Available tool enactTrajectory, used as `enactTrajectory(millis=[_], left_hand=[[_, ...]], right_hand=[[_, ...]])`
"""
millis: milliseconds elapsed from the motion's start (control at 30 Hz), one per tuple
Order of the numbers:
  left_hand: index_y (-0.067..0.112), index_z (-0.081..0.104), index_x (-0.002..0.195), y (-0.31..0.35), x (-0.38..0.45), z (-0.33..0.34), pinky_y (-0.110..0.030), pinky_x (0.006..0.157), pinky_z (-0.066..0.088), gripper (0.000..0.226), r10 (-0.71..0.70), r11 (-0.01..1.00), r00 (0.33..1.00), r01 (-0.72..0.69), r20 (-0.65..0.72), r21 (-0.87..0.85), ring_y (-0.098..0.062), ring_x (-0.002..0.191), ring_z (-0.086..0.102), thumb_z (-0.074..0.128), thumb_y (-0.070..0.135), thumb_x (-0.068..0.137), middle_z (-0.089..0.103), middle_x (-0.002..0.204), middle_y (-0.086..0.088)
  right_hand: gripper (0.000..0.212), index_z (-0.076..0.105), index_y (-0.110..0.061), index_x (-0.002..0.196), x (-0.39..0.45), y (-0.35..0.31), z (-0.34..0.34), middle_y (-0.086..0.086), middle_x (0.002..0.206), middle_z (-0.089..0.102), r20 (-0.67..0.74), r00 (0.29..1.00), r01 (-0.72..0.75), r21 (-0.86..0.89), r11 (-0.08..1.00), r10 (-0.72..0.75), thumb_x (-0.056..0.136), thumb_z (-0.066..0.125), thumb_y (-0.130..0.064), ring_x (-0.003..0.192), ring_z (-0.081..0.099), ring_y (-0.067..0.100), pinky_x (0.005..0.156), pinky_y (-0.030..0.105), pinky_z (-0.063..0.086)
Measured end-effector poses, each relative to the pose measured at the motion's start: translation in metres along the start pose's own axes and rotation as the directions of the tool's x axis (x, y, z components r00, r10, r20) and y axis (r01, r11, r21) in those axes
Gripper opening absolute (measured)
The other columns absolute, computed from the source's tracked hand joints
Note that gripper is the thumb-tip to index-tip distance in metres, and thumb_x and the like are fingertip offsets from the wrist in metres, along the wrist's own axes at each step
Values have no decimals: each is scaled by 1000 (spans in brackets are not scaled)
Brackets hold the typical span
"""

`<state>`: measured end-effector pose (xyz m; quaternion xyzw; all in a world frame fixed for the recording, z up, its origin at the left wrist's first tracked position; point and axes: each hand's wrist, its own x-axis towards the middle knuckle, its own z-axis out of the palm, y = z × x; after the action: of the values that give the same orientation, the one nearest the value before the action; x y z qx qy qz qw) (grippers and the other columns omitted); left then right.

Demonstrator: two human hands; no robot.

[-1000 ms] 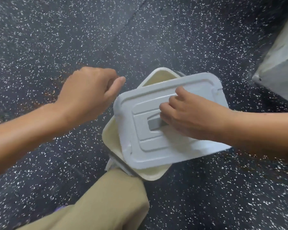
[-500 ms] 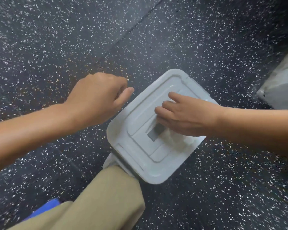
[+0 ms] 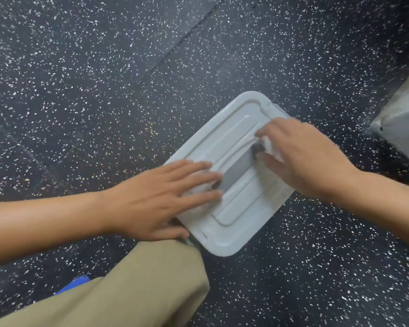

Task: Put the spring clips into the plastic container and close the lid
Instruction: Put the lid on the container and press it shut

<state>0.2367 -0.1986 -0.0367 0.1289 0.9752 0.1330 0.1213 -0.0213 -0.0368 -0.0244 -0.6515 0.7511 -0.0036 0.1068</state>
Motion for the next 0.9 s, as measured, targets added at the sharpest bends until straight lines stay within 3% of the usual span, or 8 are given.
enactTrajectory(millis=[100,167,233,300,433,567,700,900], left_hand=[[21,9,160,0,-7,19,-46,123,8,101,13,998,995,-19,97,59,-29,154,-2,55,69,84,1,169,-6],[21,8,160,-1,-9,25,-47,123,9,96,7,995,995,-16,95,93,-29,154,0,58,56,86,2,169,-6],[20,10,160,-1,-11,27,-48,121,13,85,10,993,998,-17,60,113,-29,154,4,58,30,90,6,168,-7],[20,11,160,0,-11,27,-48,120,14,79,21,991,999,-25,27,132,-30,154,5,48,9,91,7,168,-7],[18,19,159,3,-9,27,-51,119,20,70,46,986,999,-43,-13,162,-33,153,12,33,3,92,14,167,-9],[14,24,158,-1,-10,24,-54,117,28,74,73,988,997,-71,-9,133,-37,152,15,47,10,88,18,166,-12],[8,34,154,-6,-6,16,-59,110,36,72,117,984,993,-119,23,131,-43,148,23,60,13,87,26,163,-16],[10,37,153,-9,-1,11,-59,108,39,65,135,977,988,-145,76,154,-42,149,21,54,15,91,25,164,-15]], right_hand=[[57,44,-6,136,-4,10,6,16,132,50,-84,933,-337,128,933,349,95,51,-44,114,49,37,96,53,43],[71,30,-5,146,-7,11,12,17,145,40,8,857,-504,213,837,514,95,49,-51,128,40,35,107,50,37],[82,18,-5,152,-9,8,20,17,153,33,113,807,-580,332,744,579,95,47,-57,138,33,33,113,50,32],[86,15,-7,155,-10,7,25,16,156,30,165,778,-610,432,664,607,94,46,-59,142,31,31,114,49,30],[89,19,-11,155,-6,12,23,7,156,32,231,728,-645,550,530,646,89,58,-57,139,37,26,111,44,32],[76,41,-16,142,-1,23,18,-10,122,54,344,680,-683,618,389,648,83,71,-52,106,55,16,85,34,43],[61,54,-20,124,2,29,21,-10,105,63,332,672,-663,667,339,662,76,79,-47,89,61,9,66,28,45],[59,52,-22,117,-1,27,23,-16,101,59,245,667,-618,709,339,704,72,84,-43,87,59,2,63,22,42]])
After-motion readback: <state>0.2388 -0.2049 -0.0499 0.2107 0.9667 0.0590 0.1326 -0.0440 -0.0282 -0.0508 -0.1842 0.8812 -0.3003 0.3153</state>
